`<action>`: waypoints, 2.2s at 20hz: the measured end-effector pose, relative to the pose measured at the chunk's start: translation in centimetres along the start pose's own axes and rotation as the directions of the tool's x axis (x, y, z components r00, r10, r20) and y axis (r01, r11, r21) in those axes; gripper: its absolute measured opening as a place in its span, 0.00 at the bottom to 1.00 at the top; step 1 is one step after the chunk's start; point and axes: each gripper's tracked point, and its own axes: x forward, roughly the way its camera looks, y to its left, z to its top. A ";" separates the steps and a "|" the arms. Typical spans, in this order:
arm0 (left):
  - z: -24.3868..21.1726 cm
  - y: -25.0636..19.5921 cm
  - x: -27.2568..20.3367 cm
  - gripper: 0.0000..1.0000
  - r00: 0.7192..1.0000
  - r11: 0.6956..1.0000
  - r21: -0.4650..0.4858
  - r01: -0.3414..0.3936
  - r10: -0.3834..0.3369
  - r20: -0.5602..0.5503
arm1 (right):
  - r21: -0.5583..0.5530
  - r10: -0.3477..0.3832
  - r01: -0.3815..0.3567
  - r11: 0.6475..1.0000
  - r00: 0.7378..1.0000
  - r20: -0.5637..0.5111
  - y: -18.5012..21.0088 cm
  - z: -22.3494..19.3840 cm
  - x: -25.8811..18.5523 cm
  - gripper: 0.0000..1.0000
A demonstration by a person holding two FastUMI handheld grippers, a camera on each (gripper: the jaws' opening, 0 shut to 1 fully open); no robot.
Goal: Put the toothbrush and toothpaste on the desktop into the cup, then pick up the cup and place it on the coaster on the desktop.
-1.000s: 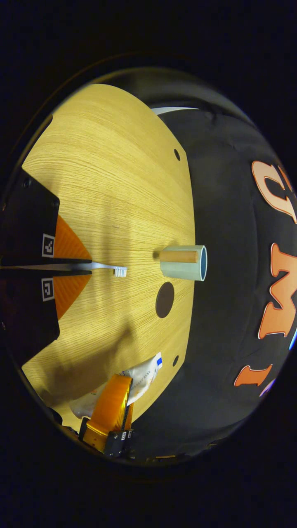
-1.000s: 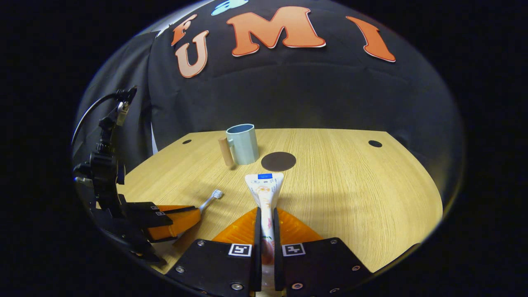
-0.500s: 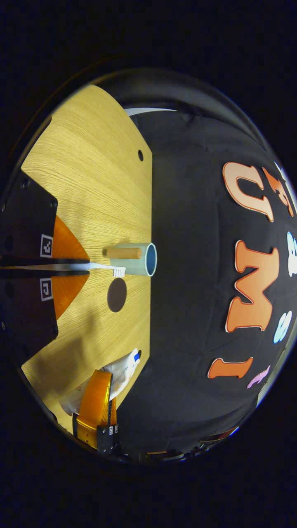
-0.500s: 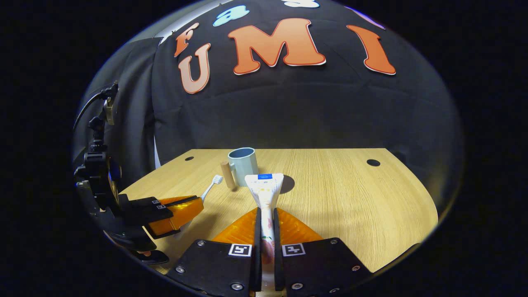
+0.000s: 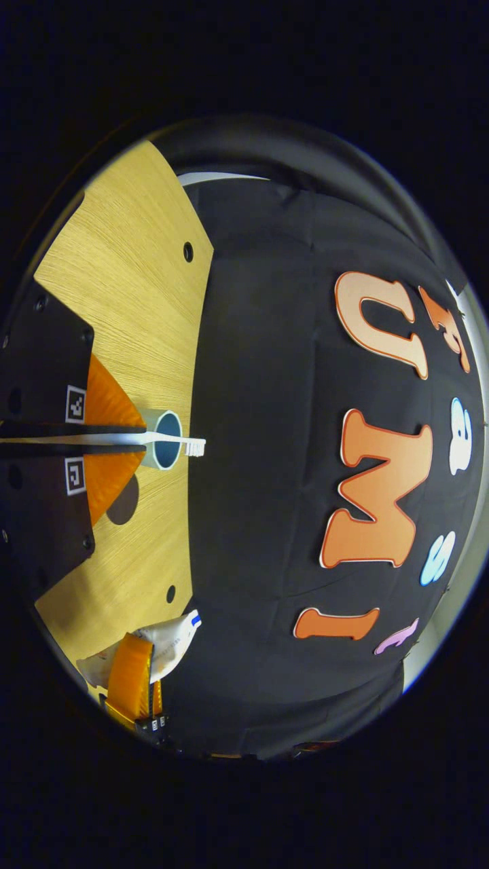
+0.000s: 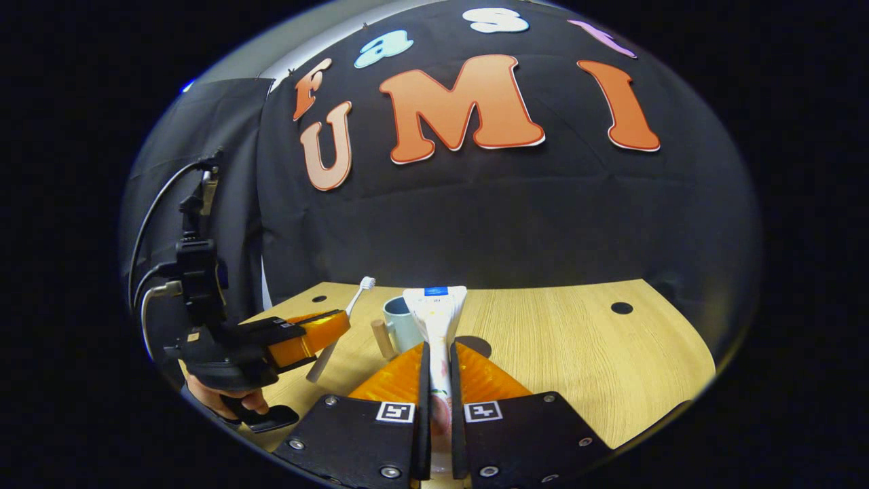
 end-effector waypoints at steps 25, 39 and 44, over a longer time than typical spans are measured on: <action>5.3 -0.9 16.5 0.03 0.970 0.981 0.072 0.181 -0.191 0.153 | -0.011 -0.030 0.031 0.999 0.996 0.087 -3.1 4.5 6.0 0.12; -0.4 -0.9 17.8 0.06 0.969 0.970 -0.017 0.243 -0.242 0.040 | -0.030 -0.027 0.029 0.999 0.996 0.082 -2.3 4.2 6.3 0.12; -0.8 0.1 15.0 0.27 0.966 0.966 0.004 0.257 -0.257 -0.002 | -0.015 -0.009 0.010 1.000 0.995 0.095 -1.5 4.7 7.2 0.12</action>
